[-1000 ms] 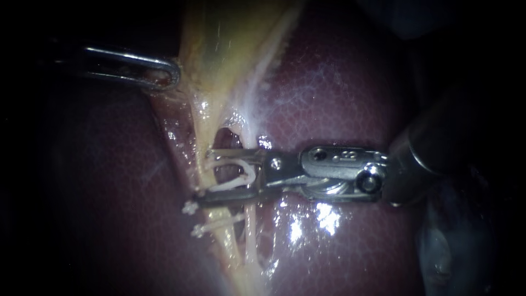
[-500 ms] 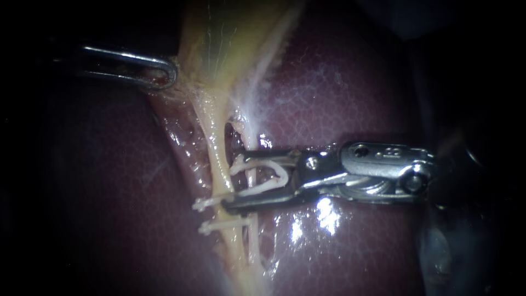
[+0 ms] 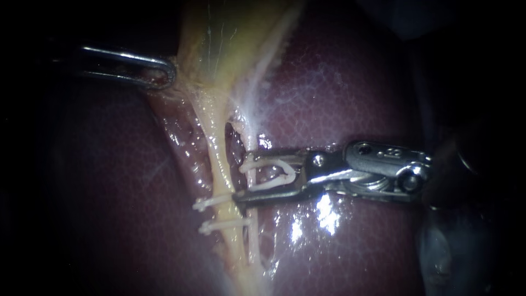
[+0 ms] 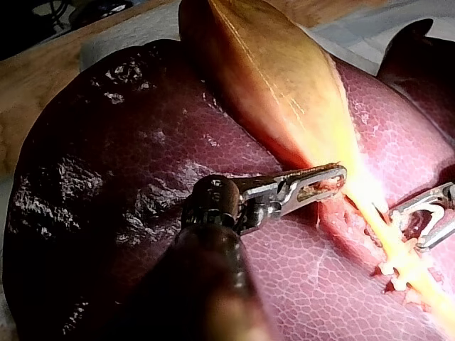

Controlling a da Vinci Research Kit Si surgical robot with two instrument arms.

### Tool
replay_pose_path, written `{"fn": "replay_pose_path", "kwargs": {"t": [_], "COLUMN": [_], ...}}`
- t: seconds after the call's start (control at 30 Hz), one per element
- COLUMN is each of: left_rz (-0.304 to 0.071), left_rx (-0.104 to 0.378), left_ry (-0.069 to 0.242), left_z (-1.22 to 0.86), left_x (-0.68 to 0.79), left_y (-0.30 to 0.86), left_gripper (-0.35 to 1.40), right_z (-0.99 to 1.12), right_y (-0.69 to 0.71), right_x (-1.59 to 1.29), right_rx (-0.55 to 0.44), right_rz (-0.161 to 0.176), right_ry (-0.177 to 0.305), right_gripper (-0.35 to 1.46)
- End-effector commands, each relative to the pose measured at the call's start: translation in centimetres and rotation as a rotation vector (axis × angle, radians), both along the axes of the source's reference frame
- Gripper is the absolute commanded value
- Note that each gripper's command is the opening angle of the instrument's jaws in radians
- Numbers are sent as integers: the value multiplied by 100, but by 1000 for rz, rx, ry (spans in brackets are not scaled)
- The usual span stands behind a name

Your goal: Clipping third clip left tube

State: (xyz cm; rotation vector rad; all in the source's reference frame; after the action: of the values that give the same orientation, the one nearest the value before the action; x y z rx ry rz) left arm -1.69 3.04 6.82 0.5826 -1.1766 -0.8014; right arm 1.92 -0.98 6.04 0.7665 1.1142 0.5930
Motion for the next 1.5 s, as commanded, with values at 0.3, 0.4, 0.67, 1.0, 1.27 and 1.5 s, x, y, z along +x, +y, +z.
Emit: {"fn": "replay_pose_path", "kwargs": {"t": [0.3, 0.4, 0.67, 1.0, 1.27, 1.5], "left_rz": [0, 0, 0, 0, 0, 1], "left_rx": [-1, -1, -1, -2, -2, -2], "left_ry": [0, 0, 0, 0, 0, 0], "left_z": [2, 3, 4, 7, 7, 7], "left_x": [0, 0, 0, -1, 0, 0], "left_y": [0, 0, 0, 0, 0, 0], "left_gripper": [-35, -35, -35, -35, -35, -35], "right_z": [33, 39, 41, 34, 4, -17], "right_y": [9, 10, 11, 14, 28, 44], "right_x": [2, 7, 19, 38, 52, 61], "right_rx": [135, 169, 220, 261, 308, 364], "right_rz": [0, -7, -1, 31, 45, 69], "right_ry": [58, 84, 148, 204, 295, 370], "right_gripper": [48, 48, 48, 48, 48, 48]}}
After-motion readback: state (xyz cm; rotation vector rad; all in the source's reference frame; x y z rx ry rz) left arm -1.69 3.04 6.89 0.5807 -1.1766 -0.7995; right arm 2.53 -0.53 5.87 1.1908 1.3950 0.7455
